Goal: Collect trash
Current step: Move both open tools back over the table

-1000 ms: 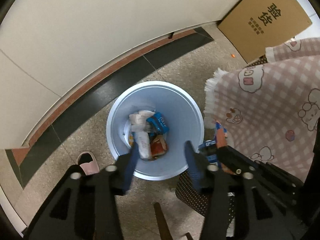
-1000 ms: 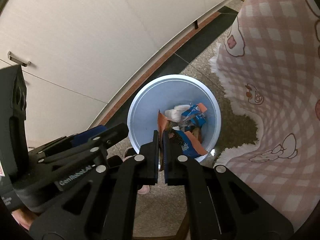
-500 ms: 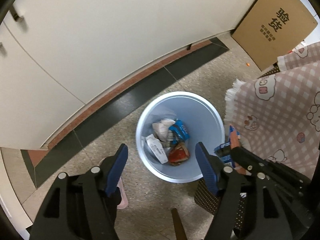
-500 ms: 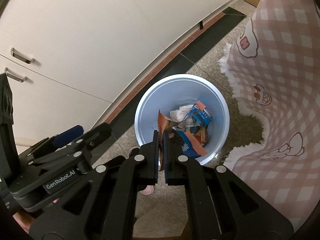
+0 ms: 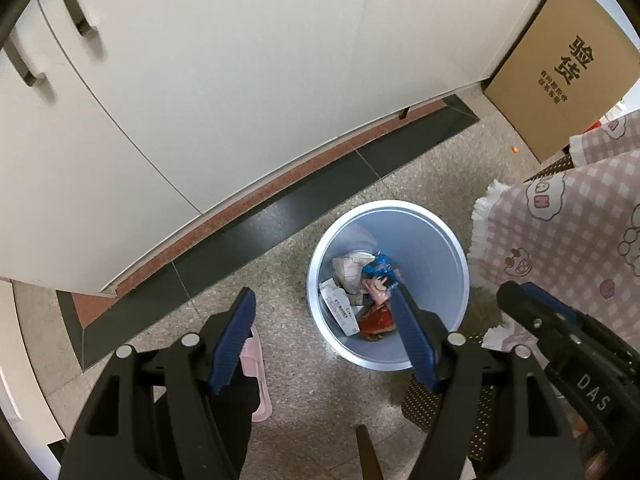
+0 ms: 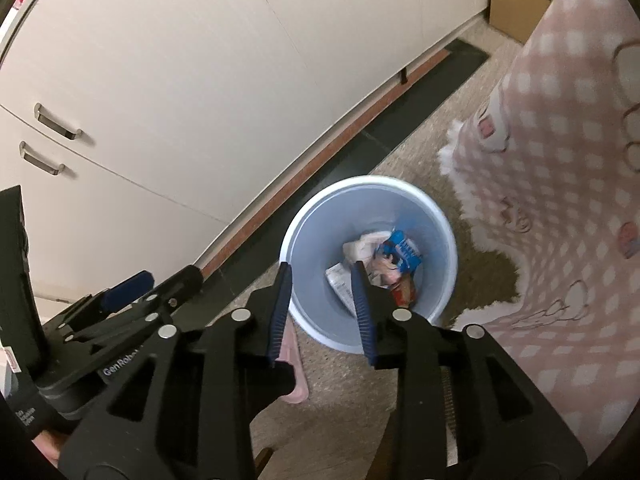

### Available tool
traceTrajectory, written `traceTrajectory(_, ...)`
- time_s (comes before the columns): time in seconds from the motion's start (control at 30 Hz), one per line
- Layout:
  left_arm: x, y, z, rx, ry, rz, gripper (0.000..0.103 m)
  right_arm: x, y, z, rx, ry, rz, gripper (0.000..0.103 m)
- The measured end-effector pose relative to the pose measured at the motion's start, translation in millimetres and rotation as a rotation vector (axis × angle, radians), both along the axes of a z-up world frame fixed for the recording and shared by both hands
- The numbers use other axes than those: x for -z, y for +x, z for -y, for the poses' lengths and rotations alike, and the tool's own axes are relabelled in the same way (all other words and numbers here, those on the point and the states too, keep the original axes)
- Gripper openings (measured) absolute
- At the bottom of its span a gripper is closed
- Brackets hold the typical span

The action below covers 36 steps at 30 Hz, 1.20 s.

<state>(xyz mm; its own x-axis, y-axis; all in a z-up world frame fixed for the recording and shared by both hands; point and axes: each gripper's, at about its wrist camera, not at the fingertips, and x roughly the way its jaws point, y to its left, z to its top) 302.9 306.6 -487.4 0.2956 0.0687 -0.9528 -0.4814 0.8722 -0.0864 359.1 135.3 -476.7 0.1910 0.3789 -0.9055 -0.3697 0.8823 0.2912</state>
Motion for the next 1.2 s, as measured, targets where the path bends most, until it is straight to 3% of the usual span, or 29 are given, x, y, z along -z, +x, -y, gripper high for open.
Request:
traceTrajectory(0.07,-7,-2,1,-0.004,0.002,0.011,0.068,-11,-2,1,0.003,-0.017,0.03,0.041)
traceTrajectory(0.27,-51,-13,2,-0.034,-0.001,0.095,0.069,-70,-19,3,-0.02,-0.069,0.186,0.041)
traceTrajectory(0.47,-131,-32,14,-0.058,0.027,0.281,0.069,-154,-45,14,-0.026,-0.005,0.372,0.044)
traceTrajectory(0.57,-184,-43,31,-0.067,0.079,0.411,0.069,-207,-61,35,-0.001,0.05,0.478,0.046)
traceTrajectory(0.67,-223,-46,48,-0.05,0.081,0.509,0.069,-245,-69,61,0.043,0.101,0.537,0.049)
traceTrajectory(0.77,-264,-39,82,0.038,0.063,0.599,0.073,-280,-71,101,0.108,0.133,0.586,0.051)
traceTrajectory(0.87,-288,-23,123,0.143,0.053,0.623,0.074,-299,-68,139,0.173,0.13,0.616,0.052)
traceTrajectory(1.0,-305,1,184,0.295,0.024,0.627,0.075,-314,-59,209,0.288,0.073,0.651,0.053)
traceTrajectory(1.2,-315,44,278,0.499,0.028,0.625,0.075,-311,-38,311,0.446,-0.039,0.651,0.053)
